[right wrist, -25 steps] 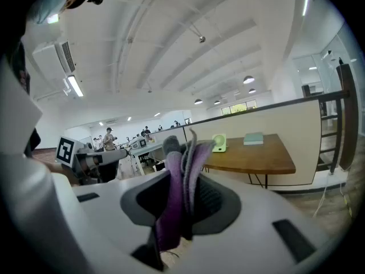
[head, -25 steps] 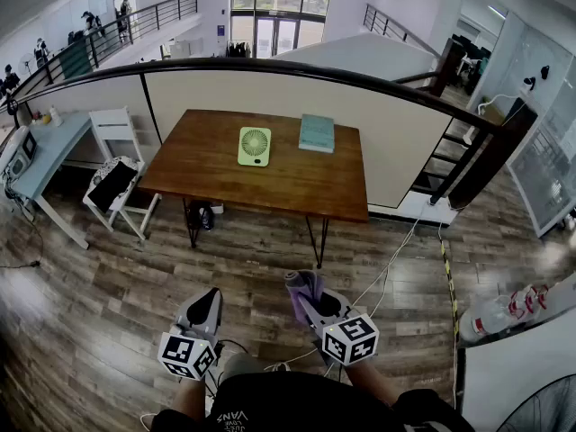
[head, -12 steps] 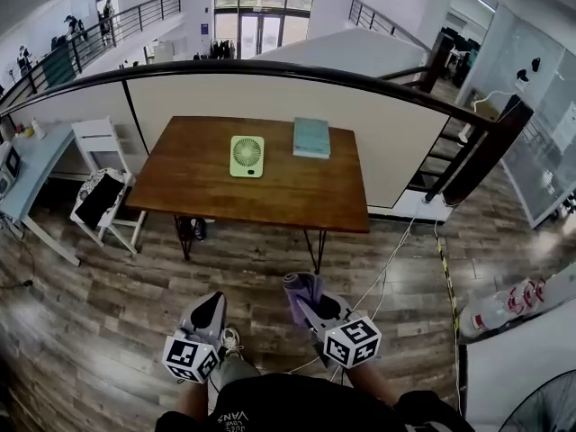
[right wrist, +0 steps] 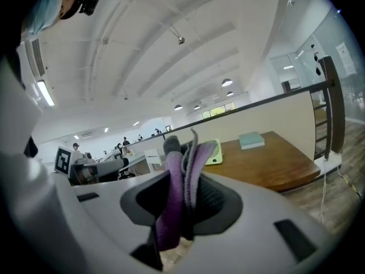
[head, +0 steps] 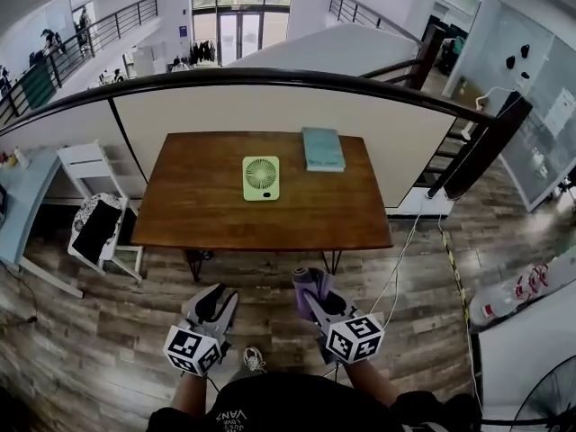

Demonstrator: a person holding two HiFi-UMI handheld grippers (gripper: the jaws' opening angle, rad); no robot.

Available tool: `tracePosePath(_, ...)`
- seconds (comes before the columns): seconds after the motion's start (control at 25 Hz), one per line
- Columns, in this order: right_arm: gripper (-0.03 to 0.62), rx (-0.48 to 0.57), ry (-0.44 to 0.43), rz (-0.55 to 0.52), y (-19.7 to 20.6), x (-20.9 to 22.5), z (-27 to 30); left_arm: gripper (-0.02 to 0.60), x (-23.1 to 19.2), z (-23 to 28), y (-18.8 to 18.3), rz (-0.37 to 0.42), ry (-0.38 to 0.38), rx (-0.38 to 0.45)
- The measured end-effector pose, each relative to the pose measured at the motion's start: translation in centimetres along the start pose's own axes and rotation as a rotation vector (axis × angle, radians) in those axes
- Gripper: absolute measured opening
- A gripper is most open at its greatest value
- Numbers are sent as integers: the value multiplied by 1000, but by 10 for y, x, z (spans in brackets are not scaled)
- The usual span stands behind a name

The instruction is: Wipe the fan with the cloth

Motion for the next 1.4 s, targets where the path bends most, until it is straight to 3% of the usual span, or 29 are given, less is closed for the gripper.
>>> tracePosePath(0.24,110,10,63,17,-10,-2,47,123,-52,18,-12,-13,37,-35)
tracePosePath(0.52,110,-20,74,12,-20,20,84,123,-82,56,-13,-53,38,-68)
tracePosePath(1.0,110,-78,-27,-12,-25,101,171,138,-140,167,-23,-37,-22,-127)
tracePosePath(1.4,111,-113,-109,-30,-27,140,229,141,-179,227,-28,-31,-79,-168)
Point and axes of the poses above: the fingertips, and each gripper's own axes: z forward along the fingers, x to its right, y out of its underside, the point moved 2 cm from there along -z, backward along the fingers, and after that the axes turned 13 degrees about -z, right-handed, at the moved point
